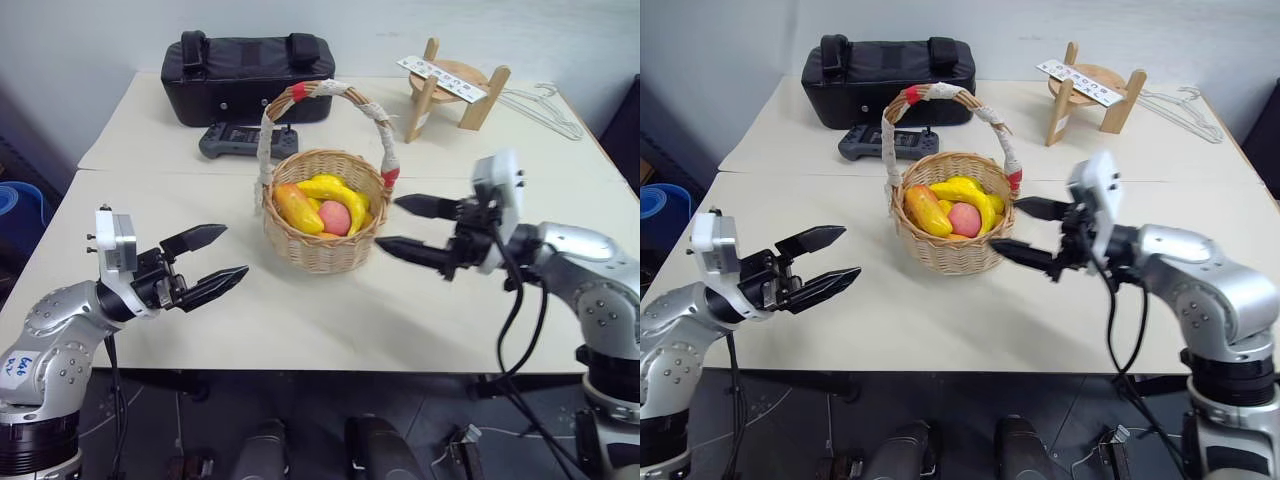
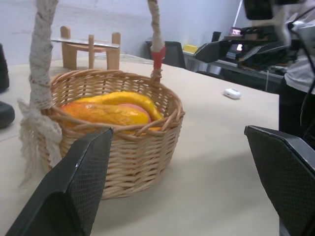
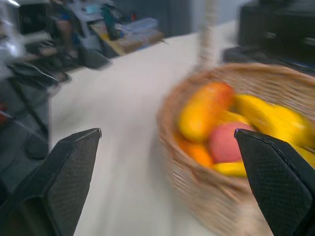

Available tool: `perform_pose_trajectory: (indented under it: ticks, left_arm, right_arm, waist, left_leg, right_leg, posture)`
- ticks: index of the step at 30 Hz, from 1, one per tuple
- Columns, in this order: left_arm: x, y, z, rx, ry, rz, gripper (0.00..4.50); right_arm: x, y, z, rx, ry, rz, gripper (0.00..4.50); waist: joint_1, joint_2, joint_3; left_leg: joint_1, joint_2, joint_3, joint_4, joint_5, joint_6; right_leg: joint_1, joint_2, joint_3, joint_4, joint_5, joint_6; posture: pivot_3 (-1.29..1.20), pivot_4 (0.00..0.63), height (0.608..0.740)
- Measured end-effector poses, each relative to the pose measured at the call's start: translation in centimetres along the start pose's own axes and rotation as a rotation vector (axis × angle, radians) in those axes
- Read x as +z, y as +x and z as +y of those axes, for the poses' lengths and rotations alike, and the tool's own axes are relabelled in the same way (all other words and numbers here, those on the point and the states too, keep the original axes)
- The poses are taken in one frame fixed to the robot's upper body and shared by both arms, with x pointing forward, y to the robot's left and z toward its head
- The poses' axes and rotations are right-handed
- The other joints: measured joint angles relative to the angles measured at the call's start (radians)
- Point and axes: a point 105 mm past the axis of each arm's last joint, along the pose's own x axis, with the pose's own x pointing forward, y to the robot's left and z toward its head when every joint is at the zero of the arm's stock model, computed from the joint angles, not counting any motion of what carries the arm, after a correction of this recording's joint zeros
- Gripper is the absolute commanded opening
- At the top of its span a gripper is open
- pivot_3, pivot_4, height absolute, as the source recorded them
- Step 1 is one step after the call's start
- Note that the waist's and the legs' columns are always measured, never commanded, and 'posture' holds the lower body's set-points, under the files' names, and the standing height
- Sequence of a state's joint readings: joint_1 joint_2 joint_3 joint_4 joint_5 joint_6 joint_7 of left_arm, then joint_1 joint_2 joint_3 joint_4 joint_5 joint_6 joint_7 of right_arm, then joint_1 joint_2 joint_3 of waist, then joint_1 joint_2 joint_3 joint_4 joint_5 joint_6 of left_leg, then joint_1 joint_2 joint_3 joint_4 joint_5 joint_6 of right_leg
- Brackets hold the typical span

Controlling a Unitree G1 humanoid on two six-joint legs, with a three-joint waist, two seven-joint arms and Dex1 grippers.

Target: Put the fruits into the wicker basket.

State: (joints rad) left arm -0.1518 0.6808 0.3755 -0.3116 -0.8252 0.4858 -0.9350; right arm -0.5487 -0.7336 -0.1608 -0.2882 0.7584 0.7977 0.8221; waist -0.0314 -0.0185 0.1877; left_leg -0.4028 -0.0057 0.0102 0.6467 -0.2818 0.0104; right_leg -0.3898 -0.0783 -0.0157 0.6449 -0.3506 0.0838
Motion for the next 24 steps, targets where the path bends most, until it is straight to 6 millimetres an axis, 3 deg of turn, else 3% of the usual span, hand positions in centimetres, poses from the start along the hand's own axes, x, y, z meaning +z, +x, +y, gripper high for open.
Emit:
perform_pose_trajectory:
  ticks: [3,6,9,13,21,22,24]
  left_arm:
    - [0.2,0.1,0.1,-0.009,0.005,-0.001,4.5]
    - [0.5,0.6,0.2,-0.024,0.012,-0.01,4.5]
    - [0.3,1.1,0.0,-0.048,0.008,-0.004,4.5]
    - [0.1,1.5,-0.2,-0.066,0.004,0.002,4.5]
    - [-0.4,1.2,-0.3,-0.056,-0.015,0.01,4.5]
    - [-0.5,1.3,-0.3,-0.053,-0.017,0.004,4.5]
    - [-0.5,1.4,-0.4,-0.055,-0.019,0.0,4.5]
  right_arm:
    - [0.1,0.0,-2.9,-0.028,-0.028,-0.006,4.48]
    - [0.5,2.6,-4.2,0.022,-0.046,-0.04,4.48]
    - [0.3,6.4,-4.2,0.093,-0.08,-0.056,4.31]
    - [-0.4,8.9,-4.3,0.151,-0.108,-0.04,3.18]
    - [-0.8,8.1,-3.8,0.233,-0.133,-0.026,0.29]
    - [-0.9,7.6,-3.9,0.227,-0.135,-0.023,0.01]
    - [-1.1,6.6,-3.9,0.208,-0.132,-0.021,0.01]
  waist:
    - [-0.004,0.001,0.0]
    - [-0.007,0.001,0.0]
    - [-0.008,0.001,0.0]
    - [0.003,0.001,0.0]
    - [0.003,0.001,0.0]
    - [0.004,0.001,0.0]
    - [0.004,0.001,0.0]
  left_leg:
    - [0.002,0.001,0.001,-0.001,0.001,-0.002]
    - [0.001,0.001,0.002,0.0,0.003,-0.004]
    - [0.0,0.001,0.002,0.0,0.005,-0.009]
    - [-0.002,0.001,0.001,0.001,0.005,-0.008]
    - [-0.002,0.001,0.0,0.001,0.005,-0.009]
    - [-0.002,0.001,0.0,0.001,0.005,-0.009]
    - [-0.002,0.001,0.0,0.001,0.005,-0.009]
  right_leg:
    - [-0.001,0.001,0.001,0.003,0.0,-0.001]
    - [-0.003,0.002,0.001,0.006,-0.001,-0.002]
    - [-0.004,0.002,0.0,0.009,-0.001,-0.002]
    - [-0.004,0.001,-0.001,0.009,0.0,-0.002]
    - [-0.004,0.0,-0.003,0.008,0.0,-0.001]
    - [-0.004,0.0,-0.003,0.008,0.0,-0.001]
    - [-0.004,0.0,-0.003,0.008,0.0,-0.001]
  posture:
    - [0.0,0.15,0.74]
    - [0.0,0.15,0.74]
    - [0.0,0.15,0.74]
    - [0.0,0.15,0.74]
    - [0.0,0.15,0.74]
    - [0.0,0.15,0.74]
    - [0.0,0.15,0.74]
